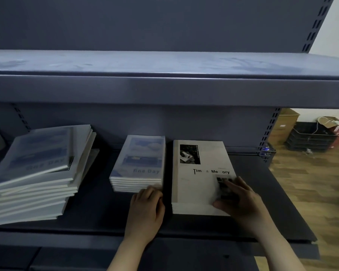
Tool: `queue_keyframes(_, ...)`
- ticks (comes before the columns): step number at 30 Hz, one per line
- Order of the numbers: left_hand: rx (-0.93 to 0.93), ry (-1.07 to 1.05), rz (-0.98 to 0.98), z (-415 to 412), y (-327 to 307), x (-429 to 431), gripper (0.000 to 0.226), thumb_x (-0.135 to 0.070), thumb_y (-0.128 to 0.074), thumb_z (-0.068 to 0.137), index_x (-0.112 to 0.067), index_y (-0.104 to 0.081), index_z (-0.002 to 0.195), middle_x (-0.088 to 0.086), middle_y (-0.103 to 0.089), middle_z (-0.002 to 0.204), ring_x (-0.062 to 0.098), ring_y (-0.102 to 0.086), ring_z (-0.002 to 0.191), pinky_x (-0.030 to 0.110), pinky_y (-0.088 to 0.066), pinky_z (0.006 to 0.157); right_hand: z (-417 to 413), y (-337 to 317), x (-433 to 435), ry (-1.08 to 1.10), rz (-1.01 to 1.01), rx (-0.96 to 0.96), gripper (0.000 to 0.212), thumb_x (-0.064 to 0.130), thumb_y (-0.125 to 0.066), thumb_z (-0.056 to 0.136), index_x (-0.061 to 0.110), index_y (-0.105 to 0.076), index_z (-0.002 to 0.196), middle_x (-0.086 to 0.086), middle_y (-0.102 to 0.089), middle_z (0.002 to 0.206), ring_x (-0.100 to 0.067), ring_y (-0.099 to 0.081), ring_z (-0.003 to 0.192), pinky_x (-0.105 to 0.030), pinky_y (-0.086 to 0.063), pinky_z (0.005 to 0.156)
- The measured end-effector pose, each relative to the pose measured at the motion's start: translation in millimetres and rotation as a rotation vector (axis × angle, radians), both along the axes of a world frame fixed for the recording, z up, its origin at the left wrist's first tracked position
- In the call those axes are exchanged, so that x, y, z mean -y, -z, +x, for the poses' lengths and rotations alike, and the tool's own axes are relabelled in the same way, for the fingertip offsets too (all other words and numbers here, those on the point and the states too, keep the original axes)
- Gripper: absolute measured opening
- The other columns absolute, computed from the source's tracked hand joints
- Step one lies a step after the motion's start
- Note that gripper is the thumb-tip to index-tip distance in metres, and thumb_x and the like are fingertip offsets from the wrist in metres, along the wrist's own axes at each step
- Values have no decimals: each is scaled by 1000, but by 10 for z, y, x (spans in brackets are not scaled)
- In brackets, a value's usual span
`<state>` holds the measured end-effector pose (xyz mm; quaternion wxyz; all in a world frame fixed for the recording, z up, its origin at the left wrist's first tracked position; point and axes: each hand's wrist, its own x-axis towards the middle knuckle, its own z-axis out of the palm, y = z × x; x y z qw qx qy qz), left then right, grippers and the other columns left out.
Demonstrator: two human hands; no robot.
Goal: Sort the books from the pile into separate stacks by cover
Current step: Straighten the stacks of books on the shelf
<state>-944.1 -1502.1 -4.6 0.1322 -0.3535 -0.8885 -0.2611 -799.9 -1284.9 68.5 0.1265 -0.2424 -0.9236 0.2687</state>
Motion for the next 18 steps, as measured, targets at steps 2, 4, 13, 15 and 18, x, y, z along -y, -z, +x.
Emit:
queue_keyframes(2,7,-8,3,2,-7,-8,22,-33,-33,83,-27,-54,83,-14,-50,90,8,-47,80,24,-36,74,-16,-5,-3,-17,-4,-9,72,43,-72,76,18,-45,138,1,-36,146,-16,-40,130,-24,-36,98)
queue_keyframes(4,9,-13,0,3,-3,-14,22,-33,-33,83,-26,-55,84,-13,-50,91,7,-47,80,24,-36,74,-14,-5,-13,-37,-11,-9,73,42,-71,77,18,-41,140,1,-34,147,-15,-39,131,-22,-33,100)
queue_keyframes(13,4,-29,-11,-2,19,-24,16,-28,-43,84,-23,-58,85,-11,-52,92,10,-49,82,26,-38,74,5,38,-126,-79,-89,29,86,28,-80,71,21,-34,143,7,-28,150,-12,-31,136,-20,-28,103)
queue_keyframes(15,5,-30,-8,-2,28,-22,6,-21,-53,84,-22,-59,85,-10,-53,92,11,-50,82,27,-39,75,2,55,-130,-63,-74,36,87,31,-80,71,23,-33,144,8,-23,152,-15,-29,138,-28,-29,108)
queue_keyframes(18,-3,-28,-13,3,20,-21,13,-26,-47,84,-22,-59,85,-10,-52,92,11,-49,82,27,-38,75,-1,70,-136,-46,-44,43,86,34,-79,70,26,-33,143,11,-24,152,-15,-31,137,-31,-31,107)
